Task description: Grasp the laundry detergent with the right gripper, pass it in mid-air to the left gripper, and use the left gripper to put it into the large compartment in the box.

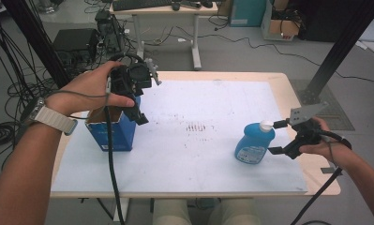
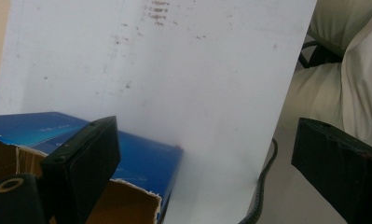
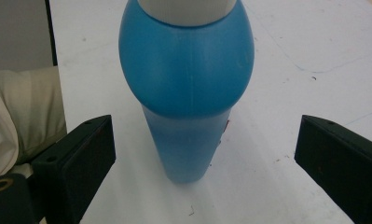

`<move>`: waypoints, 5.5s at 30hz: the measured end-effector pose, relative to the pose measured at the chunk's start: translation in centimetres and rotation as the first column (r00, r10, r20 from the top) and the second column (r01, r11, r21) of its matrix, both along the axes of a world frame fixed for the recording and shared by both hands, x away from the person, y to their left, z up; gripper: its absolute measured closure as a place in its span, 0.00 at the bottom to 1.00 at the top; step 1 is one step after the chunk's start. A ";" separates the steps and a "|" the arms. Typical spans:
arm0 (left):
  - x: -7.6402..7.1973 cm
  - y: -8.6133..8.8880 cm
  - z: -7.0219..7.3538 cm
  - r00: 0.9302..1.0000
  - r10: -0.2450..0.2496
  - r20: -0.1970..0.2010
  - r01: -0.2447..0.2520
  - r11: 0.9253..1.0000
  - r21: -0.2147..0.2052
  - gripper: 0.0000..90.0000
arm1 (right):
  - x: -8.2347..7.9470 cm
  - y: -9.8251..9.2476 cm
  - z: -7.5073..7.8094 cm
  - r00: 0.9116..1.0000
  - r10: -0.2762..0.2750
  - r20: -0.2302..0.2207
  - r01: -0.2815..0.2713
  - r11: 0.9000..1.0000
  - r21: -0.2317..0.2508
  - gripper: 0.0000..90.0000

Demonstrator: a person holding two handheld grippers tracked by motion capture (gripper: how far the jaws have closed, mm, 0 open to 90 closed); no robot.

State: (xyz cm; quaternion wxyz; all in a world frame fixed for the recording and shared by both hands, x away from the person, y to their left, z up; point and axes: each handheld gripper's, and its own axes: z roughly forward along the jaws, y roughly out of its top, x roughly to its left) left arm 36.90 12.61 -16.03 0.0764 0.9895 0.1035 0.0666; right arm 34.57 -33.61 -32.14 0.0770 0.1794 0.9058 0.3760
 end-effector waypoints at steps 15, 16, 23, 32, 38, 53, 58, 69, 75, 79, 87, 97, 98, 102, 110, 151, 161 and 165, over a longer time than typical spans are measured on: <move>0.1 0.0 0.0 1.000 0.001 -0.001 -0.001 1.000 -0.004 0.09 | 0.1 -0.1 0.0 1.000 -0.001 0.010 0.001 1.000 0.001 0.06; 0.1 0.0 0.0 1.000 0.001 -0.002 -0.001 1.000 -0.004 0.09 | 0.0 -0.1 0.0 1.000 -0.008 0.000 0.008 1.000 -0.002 0.06; 0.1 0.0 -0.1 1.000 0.007 -0.002 -0.007 1.000 -0.005 0.09 | -0.3 -0.2 0.1 0.999 -0.034 -0.029 0.033 0.999 -0.013 0.06; 0.1 0.1 -0.1 1.000 0.006 -0.002 -0.006 1.000 -0.004 0.09 | -0.3 0.0 0.1 0.999 -0.034 -0.032 0.033 0.999 -0.013 0.06; 0.1 0.1 -0.1 1.000 0.006 -0.001 -0.006 1.000 -0.005 0.09 | -0.3 -0.1 0.3 0.999 -0.031 -0.028 0.031 0.999 -0.016 0.06; 0.1 0.1 -0.2 1.000 0.008 -0.001 -0.008 1.000 -0.006 0.09 | -0.3 0.0 0.2 0.999 -0.032 -0.029 0.031 0.999 -0.015 0.06; 0.1 0.1 -0.2 1.000 0.007 -0.002 -0.007 1.000 -0.007 0.09 | -0.3 0.0 0.2 0.999 -0.031 -0.028 0.031 0.999 -0.015 0.06; 0.1 0.1 -0.2 1.000 0.009 -0.002 -0.009 1.000 -0.008 0.09 | -0.2 0.0 0.1 0.999 -0.030 -0.030 0.030 0.999 -0.014 0.06; 0.1 0.1 -0.2 1.000 0.010 -0.001 -0.010 1.000 -0.007 0.09 | -0.2 0.0 0.2 0.999 -0.031 -0.032 0.030 0.999 -0.011 0.06; 0.1 0.1 -0.2 1.000 0.009 -0.003 -0.009 1.000 -0.006 0.09 | -0.2 0.0 0.1 0.999 -0.030 -0.029 0.029 1.000 -0.010 0.06; 0.2 0.1 -0.2 1.000 0.009 -0.003 -0.009 1.000 -0.006 0.09 | -0.2 0.0 0.0 0.999 -0.027 -0.031 0.027 1.000 -0.011 0.06; 0.1 0.1 -0.2 1.000 0.011 -0.003 -0.011 1.000 -0.007 0.09 | -0.1 0.0 0.1 0.999 -0.023 -0.030 0.023 1.000 -0.012 0.07; 0.1 0.1 -0.2 1.000 0.009 -0.002 -0.009 1.000 -0.006 0.09 | -0.1 0.1 0.0 1.000 -0.020 -0.023 0.020 1.000 -0.011 0.07; 0.1 0.1 -0.2 1.000 0.010 -0.002 -0.010 1.000 -0.008 0.09 | -0.2 0.0 0.1 0.999 -0.024 -0.033 0.024 1.000 -0.015 0.07; 0.1 0.1 -0.2 1.000 0.009 -0.002 -0.009 1.000 -0.008 0.09 | -0.2 0.0 0.1 0.999 -0.025 -0.030 0.024 1.000 -0.015 0.07; 0.2 0.2 -0.7 1.000 0.011 -0.015 -0.012 1.000 -0.011 0.10 | 0.5 0.2 -1.4 1.000 0.016 0.009 -0.016 1.000 0.020 0.08; 0.3 0.2 -0.8 1.000 0.011 -0.021 -0.011 1.000 -0.002 0.10 | 0.6 0.5 -1.9 1.000 0.015 0.006 -0.015 0.999 0.031 0.08; 0.3 0.3 -0.8 1.000 0.015 -0.020 -0.015 1.000 -0.005 0.10 | 0.6 0.7 -2.1 1.000 0.007 -0.004 -0.007 0.999 0.042 0.08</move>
